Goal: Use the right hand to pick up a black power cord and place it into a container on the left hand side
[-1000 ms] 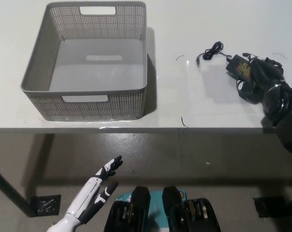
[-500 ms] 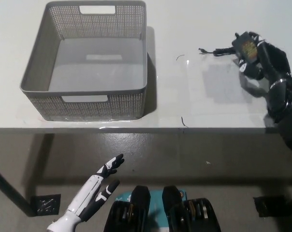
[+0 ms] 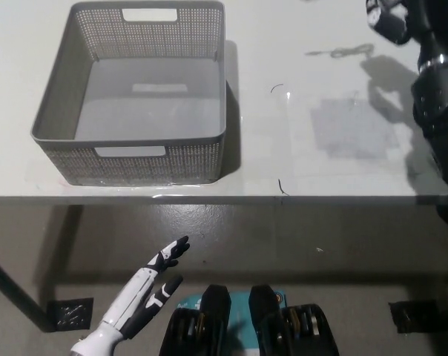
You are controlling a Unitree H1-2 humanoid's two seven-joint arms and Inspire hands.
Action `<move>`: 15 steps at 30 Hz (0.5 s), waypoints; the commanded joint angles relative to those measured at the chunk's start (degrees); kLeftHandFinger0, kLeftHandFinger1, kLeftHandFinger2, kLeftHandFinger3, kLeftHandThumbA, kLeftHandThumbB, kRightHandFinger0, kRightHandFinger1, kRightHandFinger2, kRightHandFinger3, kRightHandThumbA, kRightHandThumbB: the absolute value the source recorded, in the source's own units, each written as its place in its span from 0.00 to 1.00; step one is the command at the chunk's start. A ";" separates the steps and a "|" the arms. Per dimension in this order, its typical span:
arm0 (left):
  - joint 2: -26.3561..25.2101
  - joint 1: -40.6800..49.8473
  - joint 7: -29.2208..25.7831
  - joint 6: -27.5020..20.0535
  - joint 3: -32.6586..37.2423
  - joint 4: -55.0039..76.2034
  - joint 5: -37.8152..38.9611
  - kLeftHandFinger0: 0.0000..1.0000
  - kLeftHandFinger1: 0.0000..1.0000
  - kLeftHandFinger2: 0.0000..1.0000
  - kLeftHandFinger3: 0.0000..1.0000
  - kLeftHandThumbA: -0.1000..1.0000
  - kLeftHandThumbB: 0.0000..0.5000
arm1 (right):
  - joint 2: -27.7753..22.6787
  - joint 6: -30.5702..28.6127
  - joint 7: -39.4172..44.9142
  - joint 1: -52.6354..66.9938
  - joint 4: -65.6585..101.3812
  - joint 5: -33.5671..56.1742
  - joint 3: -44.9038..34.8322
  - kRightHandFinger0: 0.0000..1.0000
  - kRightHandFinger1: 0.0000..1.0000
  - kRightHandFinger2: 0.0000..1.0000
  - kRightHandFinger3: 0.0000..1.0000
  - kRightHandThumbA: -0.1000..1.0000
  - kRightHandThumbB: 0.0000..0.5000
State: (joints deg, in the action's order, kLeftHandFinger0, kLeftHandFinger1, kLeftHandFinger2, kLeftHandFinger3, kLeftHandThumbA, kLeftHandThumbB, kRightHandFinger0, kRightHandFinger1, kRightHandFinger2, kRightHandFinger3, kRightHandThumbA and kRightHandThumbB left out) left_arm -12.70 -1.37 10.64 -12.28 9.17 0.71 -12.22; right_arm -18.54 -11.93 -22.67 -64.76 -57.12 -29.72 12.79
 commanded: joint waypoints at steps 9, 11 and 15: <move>-0.61 0.14 0.08 -0.56 -0.21 1.68 0.20 1.00 1.00 1.00 1.00 1.00 0.71 | 1.42 3.81 3.14 -6.83 13.71 -0.12 -0.53 0.02 0.49 0.83 0.89 0.00 0.34; -0.70 0.28 0.00 -0.67 -0.20 1.91 -0.07 1.00 1.00 1.00 1.00 1.00 0.71 | 3.02 4.82 3.63 -7.00 15.75 -0.28 -0.22 0.01 0.50 0.81 0.86 0.00 0.33; -0.77 0.31 -0.16 -0.70 -0.26 1.86 -0.42 1.00 1.00 1.00 1.00 1.00 0.69 | 7.62 5.24 3.71 -7.94 18.41 -0.67 0.63 0.00 0.46 0.76 0.87 0.00 0.32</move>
State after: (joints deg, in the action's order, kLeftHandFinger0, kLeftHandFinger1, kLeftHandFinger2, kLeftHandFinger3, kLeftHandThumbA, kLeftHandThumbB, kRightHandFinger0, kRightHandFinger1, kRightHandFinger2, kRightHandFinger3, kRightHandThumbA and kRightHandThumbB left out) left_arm -12.76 -1.08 10.64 -12.28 9.13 0.72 -12.36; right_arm -14.05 -8.25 -19.85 -67.13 -42.87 -29.84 12.87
